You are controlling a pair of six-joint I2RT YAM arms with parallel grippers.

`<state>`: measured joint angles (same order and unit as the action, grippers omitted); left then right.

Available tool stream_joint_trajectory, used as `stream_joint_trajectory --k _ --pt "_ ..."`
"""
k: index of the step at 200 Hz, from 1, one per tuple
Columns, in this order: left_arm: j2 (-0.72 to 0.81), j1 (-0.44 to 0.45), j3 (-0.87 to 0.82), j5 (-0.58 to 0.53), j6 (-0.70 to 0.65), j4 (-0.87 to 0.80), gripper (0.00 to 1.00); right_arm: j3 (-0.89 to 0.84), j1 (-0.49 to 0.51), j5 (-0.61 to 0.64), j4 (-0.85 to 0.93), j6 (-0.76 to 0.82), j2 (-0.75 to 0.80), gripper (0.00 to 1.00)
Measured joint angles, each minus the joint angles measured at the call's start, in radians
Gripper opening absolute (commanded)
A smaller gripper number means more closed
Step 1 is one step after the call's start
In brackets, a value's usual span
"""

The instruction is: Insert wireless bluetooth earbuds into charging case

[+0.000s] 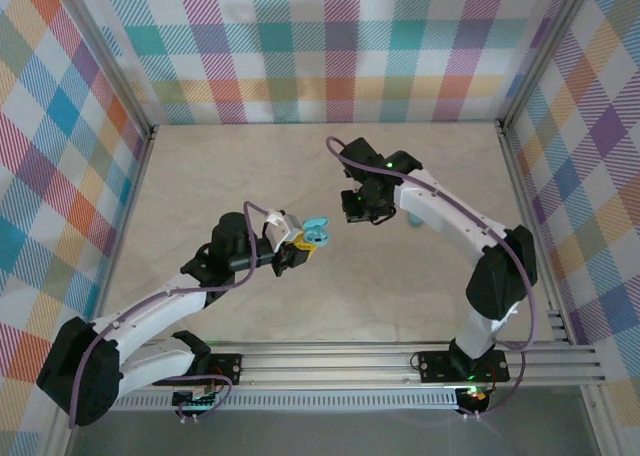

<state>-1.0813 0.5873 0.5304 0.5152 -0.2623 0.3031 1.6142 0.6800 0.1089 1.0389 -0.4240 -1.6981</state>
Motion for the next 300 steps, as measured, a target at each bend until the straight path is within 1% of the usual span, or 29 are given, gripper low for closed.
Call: stream_joint_trajectory --k 38,103,145,206,276,300 --pt "-0.047 0.006 0.011 -0.042 -0.010 0.062 0.00 0.000 0.000 0.004 0.014 0.007 0.072 0.17" --pt "-0.087 0.014 0.023 -0.090 -0.013 0.101 0.00 0.001 0.017 -0.036 0.018 -0.010 0.086 0.16" --pt "-0.118 0.014 0.027 -0.095 -0.012 0.123 0.00 0.021 0.070 -0.065 0.017 -0.025 0.086 0.15" --pt "-0.142 0.014 0.041 -0.094 -0.011 0.154 0.00 0.089 0.113 -0.085 0.008 -0.044 0.086 0.15" --pt "-0.142 0.016 0.041 -0.090 0.000 0.175 0.00 0.089 0.125 -0.121 -0.018 -0.086 0.083 0.16" --pt "-0.142 0.019 0.041 -0.090 0.008 0.187 0.00 0.107 0.128 -0.137 -0.020 -0.090 0.057 0.16"
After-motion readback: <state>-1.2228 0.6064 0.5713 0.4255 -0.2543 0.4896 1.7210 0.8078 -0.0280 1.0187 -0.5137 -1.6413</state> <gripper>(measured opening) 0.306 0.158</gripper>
